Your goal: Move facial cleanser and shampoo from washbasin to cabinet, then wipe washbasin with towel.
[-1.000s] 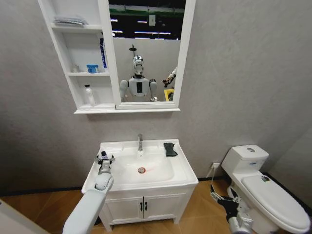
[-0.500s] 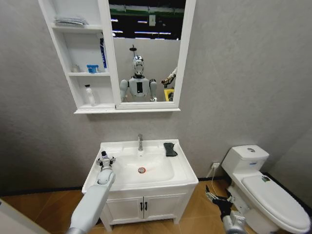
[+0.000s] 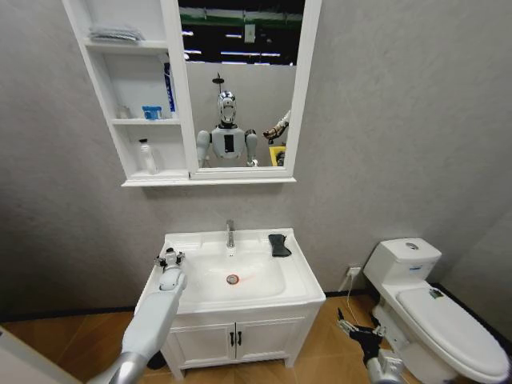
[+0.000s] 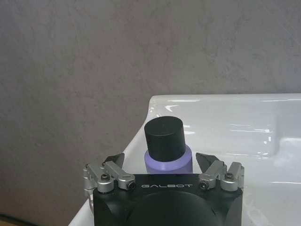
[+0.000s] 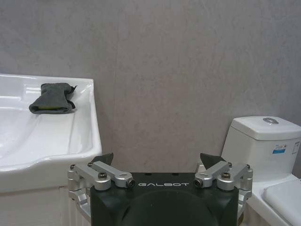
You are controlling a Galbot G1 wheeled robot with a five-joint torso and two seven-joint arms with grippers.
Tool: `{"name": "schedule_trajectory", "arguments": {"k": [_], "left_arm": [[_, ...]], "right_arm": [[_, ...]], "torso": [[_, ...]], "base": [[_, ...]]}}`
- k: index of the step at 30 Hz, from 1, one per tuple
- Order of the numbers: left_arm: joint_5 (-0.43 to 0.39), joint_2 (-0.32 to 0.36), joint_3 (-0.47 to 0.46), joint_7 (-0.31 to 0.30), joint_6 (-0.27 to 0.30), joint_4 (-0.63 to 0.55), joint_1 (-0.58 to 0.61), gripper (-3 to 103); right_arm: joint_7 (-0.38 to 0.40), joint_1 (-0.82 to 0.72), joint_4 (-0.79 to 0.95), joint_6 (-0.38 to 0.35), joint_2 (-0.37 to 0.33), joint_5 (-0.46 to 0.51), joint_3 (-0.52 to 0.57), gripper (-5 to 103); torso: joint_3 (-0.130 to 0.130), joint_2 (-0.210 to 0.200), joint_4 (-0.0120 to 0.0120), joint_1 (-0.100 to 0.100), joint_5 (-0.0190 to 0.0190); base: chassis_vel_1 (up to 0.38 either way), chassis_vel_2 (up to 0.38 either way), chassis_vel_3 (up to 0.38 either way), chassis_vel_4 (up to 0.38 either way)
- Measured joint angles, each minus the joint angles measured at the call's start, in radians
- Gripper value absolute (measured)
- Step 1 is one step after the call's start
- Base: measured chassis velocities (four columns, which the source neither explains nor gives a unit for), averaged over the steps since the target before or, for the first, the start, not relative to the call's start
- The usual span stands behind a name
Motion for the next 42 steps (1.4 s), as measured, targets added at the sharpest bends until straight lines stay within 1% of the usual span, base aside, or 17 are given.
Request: {"name": "schedule_trajectory", "arguments": {"k": [10, 17, 21, 22, 24, 25, 26, 27, 29, 30, 32, 33, 34, 36, 37, 41, 42], "left_arm": [[0.009, -0.005, -0.001, 0.045, -0.014, 0.027, -0.001, 49], [0.016, -0.004, -0.005, 0.049, -0.010, -0.038, 0.019, 43], [-0.169, 0.172, 0.022, -0.115, 0.208, -0.535, 0.125, 43], [-0.169, 0.172, 0.022, -0.115, 0.208, -0.535, 0.125, 43], [-0.303, 0.278, 0.033, -0.183, 0.318, -0.769, 0.117, 43], [-0.303, 0.278, 0.033, -0.183, 0.318, -0.769, 0.117, 43], [-0.439, 0.390, 0.045, -0.224, 0.389, -0.913, 0.063, 43], [-0.439, 0.390, 0.045, -0.224, 0.389, -0.913, 0.063, 43], [-0.554, 0.495, 0.063, -0.241, 0.448, -0.987, -0.038, 43], [-0.554, 0.495, 0.063, -0.241, 0.448, -0.987, -0.038, 43], [-0.718, 0.579, 0.121, -0.253, 0.486, -0.992, -0.227, 43], [-0.718, 0.579, 0.121, -0.253, 0.486, -0.992, -0.227, 43], [-0.768, 0.582, 0.184, -0.237, 0.493, -0.921, -0.354, 43], [-0.743, 0.540, 0.279, -0.154, 0.454, -0.760, -0.513, 43], [-0.743, 0.540, 0.279, -0.154, 0.454, -0.760, -0.513, 43], [-0.665, 0.451, 0.375, -0.010, 0.412, -0.530, -0.661, 43], [-0.665, 0.451, 0.375, -0.010, 0.412, -0.530, -0.661, 43]], "right_arm": [[0.007, -0.002, -0.001, 0.002, -0.005, 0.007, 0.006, 100], [0.014, -0.005, 0.000, 0.001, 0.002, 0.001, 0.003, 100], [0.019, -0.008, 0.005, 0.001, 0.008, -0.012, 0.003, 100], [0.019, -0.008, 0.005, 0.001, 0.008, -0.012, 0.003, 100], [0.039, -0.003, -0.001, 0.012, 0.015, -0.026, -0.004, 100], [0.039, -0.003, -0.001, 0.012, 0.015, -0.026, -0.004, 100], [0.048, -0.002, -0.007, 0.017, 0.020, -0.031, -0.013, 100], [0.048, -0.002, -0.007, 0.017, 0.020, -0.031, -0.013, 100], [0.049, -0.003, -0.015, 0.025, 0.024, -0.038, -0.022, 100], [0.049, -0.003, -0.015, 0.025, 0.024, -0.038, -0.022, 100], [0.049, -0.006, -0.023, 0.034, 0.031, -0.045, -0.029, 100], [0.049, -0.006, -0.023, 0.034, 0.031, -0.045, -0.029, 100], [0.048, -0.007, -0.024, 0.035, 0.031, -0.045, -0.031, 100], [0.046, -0.008, -0.021, 0.037, 0.031, -0.047, -0.032, 100], [0.046, -0.008, -0.021, 0.037, 0.031, -0.047, -0.032, 100], [0.046, -0.023, 0.004, 0.053, 0.038, -0.063, -0.024, 100], [0.046, -0.023, 0.004, 0.053, 0.038, -0.063, -0.024, 100]], "torso": [[0.000, 0.000, 0.0000, 0.000, 0.0000], [0.000, 0.000, -0.0002, 0.000, -0.0003], [0.000, 0.000, 0.0002, 0.000, 0.0003], [0.000, 0.000, 0.0002, 0.000, 0.0003], [0.000, 0.000, 0.0005, 0.000, -0.0008], [0.000, 0.000, 0.0005, 0.000, -0.0008], [0.000, 0.000, 0.0000, 0.000, 0.0004], [0.000, 0.000, 0.0000, 0.000, 0.0004], [0.000, 0.000, 0.0003, 0.000, -0.0001], [0.000, 0.000, 0.0003, 0.000, -0.0001], [0.000, 0.000, 0.0005, 0.000, 0.0009], [0.000, 0.000, 0.0005, 0.000, 0.0009], [0.000, 0.000, 0.0004, 0.000, -0.0011], [0.000, 0.000, 0.0002, 0.000, 0.0007], [0.000, 0.000, 0.0002, 0.000, 0.0007], [0.000, 0.000, -0.0003, 0.000, 0.0001], [0.000, 0.000, -0.0003, 0.000, 0.0001]], "base": [[0.000, 0.000, 0.000, 0.000], [0.000, 0.000, 0.000, 0.000], [0.000, 0.000, 0.000, 0.000], [0.000, 0.000, 0.000, 0.000], [0.000, 0.000, 0.000, 0.000], [0.000, 0.000, 0.000, 0.000], [0.000, 0.000, 0.000, 0.000], [0.000, 0.000, 0.000, 0.000], [0.000, 0.000, 0.000, 0.000], [0.000, 0.000, 0.000, 0.000], [0.000, 0.000, 0.000, 0.000], [0.000, 0.000, 0.000, 0.000], [0.000, 0.000, 0.000, 0.000], [0.000, 0.000, 0.000, 0.000], [0.000, 0.000, 0.000, 0.000], [0.000, 0.000, 0.000, 0.000], [0.000, 0.000, 0.000, 0.000]]}}
